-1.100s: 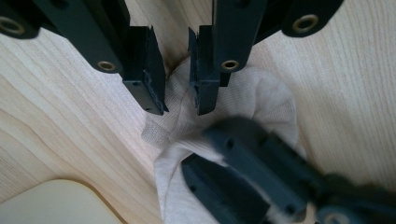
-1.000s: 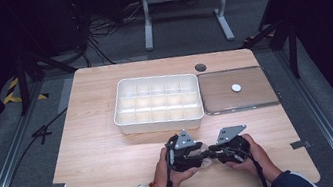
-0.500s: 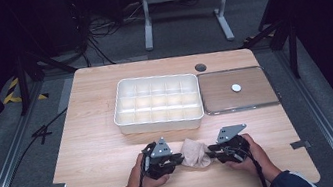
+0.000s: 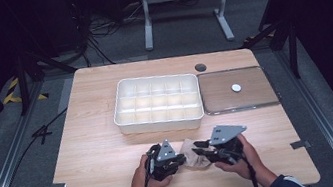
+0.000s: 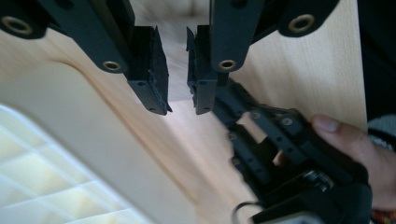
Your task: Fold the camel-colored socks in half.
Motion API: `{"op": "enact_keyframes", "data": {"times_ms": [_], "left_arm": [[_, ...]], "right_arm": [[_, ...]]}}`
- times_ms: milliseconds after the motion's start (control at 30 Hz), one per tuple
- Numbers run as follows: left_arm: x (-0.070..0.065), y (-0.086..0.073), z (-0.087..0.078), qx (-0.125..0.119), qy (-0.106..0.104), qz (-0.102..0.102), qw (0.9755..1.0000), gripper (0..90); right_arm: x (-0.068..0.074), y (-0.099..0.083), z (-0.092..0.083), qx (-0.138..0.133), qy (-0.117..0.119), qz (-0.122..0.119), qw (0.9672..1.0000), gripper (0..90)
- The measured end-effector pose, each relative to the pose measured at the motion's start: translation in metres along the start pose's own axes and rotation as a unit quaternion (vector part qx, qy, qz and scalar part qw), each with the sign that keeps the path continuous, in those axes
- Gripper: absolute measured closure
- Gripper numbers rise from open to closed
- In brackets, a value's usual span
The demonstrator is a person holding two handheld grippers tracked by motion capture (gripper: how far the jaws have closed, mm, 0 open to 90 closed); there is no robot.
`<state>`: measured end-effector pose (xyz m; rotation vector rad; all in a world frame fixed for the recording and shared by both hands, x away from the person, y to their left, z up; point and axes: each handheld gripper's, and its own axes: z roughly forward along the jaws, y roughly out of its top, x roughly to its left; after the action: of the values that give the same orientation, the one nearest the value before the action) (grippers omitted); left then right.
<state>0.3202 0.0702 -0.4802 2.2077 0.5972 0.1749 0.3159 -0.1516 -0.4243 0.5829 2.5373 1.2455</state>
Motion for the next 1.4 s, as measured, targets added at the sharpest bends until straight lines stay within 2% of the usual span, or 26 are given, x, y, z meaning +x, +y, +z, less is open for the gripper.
{"op": "enact_keyframes", "data": {"times_ms": [67, 133, 200, 233, 300, 400, 600, 667, 733, 767, 800, 833, 900, 967, 1000, 1133, 1267, 1400], "left_arm": [[0.0, 0.0, 0.0, 0.002, 0.0, 0.002, 1.0, 82.5], [0.001, 0.0, -0.001, 0.004, 0.001, 0.005, 1.0, 82.5], [0.0, -0.001, -0.001, 0.004, -0.001, 0.001, 1.0, 82.6], [0.0, -0.001, -0.001, 0.004, -0.001, 0.001, 1.0, 82.8], [0.001, -0.001, -0.001, 0.004, -0.004, -0.001, 1.0, 82.8], [0.001, -0.001, -0.001, -0.001, -0.005, -0.008, 1.0, 82.8], [0.002, -0.001, -0.002, 0.004, -0.005, -0.006, 1.0, 82.2], [0.003, -0.002, -0.005, -0.003, -0.006, -0.016, 0.9999, 78.4], [0.005, -0.002, -0.006, -0.003, 0.002, -0.018, 0.9998, 72.2], [0.011, -0.002, -0.011, -0.005, 0.016, -0.038, 0.9991, 69.7], [0.011, -0.002, -0.011, -0.005, 0.016, -0.038, 0.9991, 66.5], [0.014, -0.001, -0.011, -0.005, 0.016, -0.052, 0.9985, 63.2], [0.013, -0.001, -0.008, -0.006, 0.013, -0.06, 0.9981, 57.6], [0.013, 0.001, -0.006, 0.0, 0.016, -0.055, 0.9984, 50.9], [0.011, 0.001, -0.004, 0.002, 0.014, -0.064, 0.9979, 50.9], [0.008, 0.003, 0.003, 0.015, 0.017, -0.065, 0.9976, 44.2], [0.008, 0.004, 0.004, 0.021, 0.018, -0.064, 0.9976, 44.6], [0.008, 0.005, 0.004, 0.024, -0.016, -0.065, 0.9975, 64.2]], "right_arm": [[0.006, -0.001, 0.014, 0.025, 0.01, -0.017, 0.9995, 80.5], [0.007, -0.005, 0.022, 0.058, 0.003, -0.03, 0.9978, 81.5], [0.001, -0.014, 0.024, 0.081, 0.006, -0.014, 0.9966, 81.7], [0.001, -0.014, 0.024, 0.081, 0.006, -0.014, 0.9966, 81.7], [-0.005, -0.024, 0.021, 0.098, -0.006, -0.01, 0.9952, 81.8], [-0.011, -0.032, 0.015, 0.098, -0.003, -0.002, 0.9952, 79.8], [-0.014, -0.039, 0.014, 0.089, 0.0, -0.001, 0.996, 78.8], [-0.013, -0.041, 0.014, 0.087, 0.002, -0.003, 0.9962, 79.2], [-0.014, -0.042, 0.014, 0.086, 0.003, -0.001, 0.9963, 79.3], [-0.014, -0.042, 0.015, 0.085, 0.003, 0.0, 0.9964, 79.5], [-0.014, -0.042, 0.015, 0.085, 0.004, 0.001, 0.9964, 79.6], [-0.015, -0.042, 0.015, 0.085, 0.004, 0.001, 0.9964, 79.7], [-0.014, -0.042, 0.016, 0.085, 0.004, 0.0, 0.9964, 79.8], [-0.013, -0.042, 0.016, 0.085, 0.002, -0.002, 0.9964, 79.9], [-0.013, -0.041, 0.016, 0.086, 0.0, -0.006, 0.9963, 79.9], [-0.011, -0.042, 0.016, 0.081, -0.001, -0.012, 0.9966, 80.1], [-0.012, -0.042, 0.017, 0.08, -0.001, -0.015, 0.9967, 80.1], [-0.012, -0.042, 0.017, 0.08, 0.001, -0.016, 0.9967, 79.9]]}}
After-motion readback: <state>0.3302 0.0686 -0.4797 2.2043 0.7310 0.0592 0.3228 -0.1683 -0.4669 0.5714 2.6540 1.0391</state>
